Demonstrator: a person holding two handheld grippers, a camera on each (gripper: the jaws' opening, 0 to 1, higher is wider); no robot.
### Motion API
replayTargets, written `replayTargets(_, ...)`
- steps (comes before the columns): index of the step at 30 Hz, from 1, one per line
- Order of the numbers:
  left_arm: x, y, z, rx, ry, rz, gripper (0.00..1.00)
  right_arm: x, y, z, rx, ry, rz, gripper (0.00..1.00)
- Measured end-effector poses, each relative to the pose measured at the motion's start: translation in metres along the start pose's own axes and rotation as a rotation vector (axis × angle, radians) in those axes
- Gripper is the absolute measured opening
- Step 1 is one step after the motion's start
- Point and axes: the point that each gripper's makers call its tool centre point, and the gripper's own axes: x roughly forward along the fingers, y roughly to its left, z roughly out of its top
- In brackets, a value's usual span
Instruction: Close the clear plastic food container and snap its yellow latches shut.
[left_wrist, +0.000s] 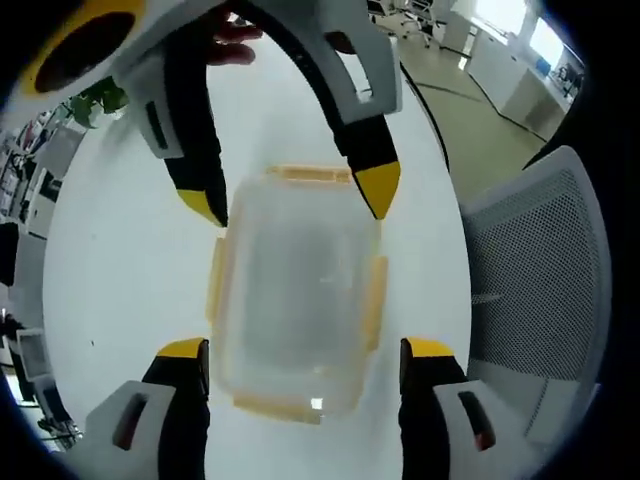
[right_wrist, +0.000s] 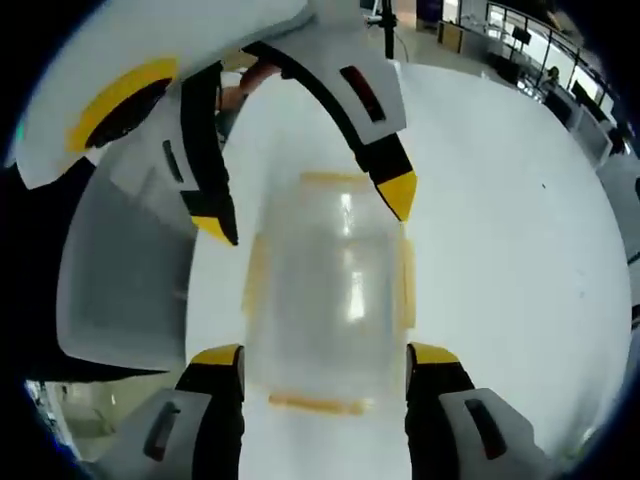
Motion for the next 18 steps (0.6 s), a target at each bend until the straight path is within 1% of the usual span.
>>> replayTargets(2, 0.001, 0.002, -0.003, 0.010, 0.010, 0.003, 0.79, 0.000, -0.001, -0.001, -0.001, 0.001, -0.009, 0.67)
replayTargets(4, 0.001, 0.003, -0.003, 0.018, 0.007, -0.003, 0.79, 0.001, -0.003, -0.001, -0.004, -0.001, -0.023, 0.72)
replayTargets(10, 0.005, 0.009, -0.007, 0.048, 0.031, -0.027, 0.80, 0.001, -0.002, -0.004, -0.004, 0.009, -0.044, 0.74)
replayTargets(14, 0.006, 0.010, -0.007, 0.062, 0.033, -0.040, 0.80, 0.001, -0.004, -0.003, -0.011, 0.015, -0.082, 0.77)
replayTargets(15, 0.006, 0.011, -0.008, 0.063, 0.033, -0.041, 0.80, 0.000, -0.006, -0.004, -0.026, 0.024, -0.102, 0.79)
replayTargets(16, 0.007, 0.011, -0.009, 0.059, 0.035, -0.043, 0.80, 0.000, -0.007, -0.001, -0.054, 0.019, -0.124, 0.80)
replayTargets(18, 0.008, 0.010, -0.009, 0.067, 0.035, -0.051, 0.79, 0.003, -0.006, -0.002, -0.051, 0.028, -0.126, 0.81)
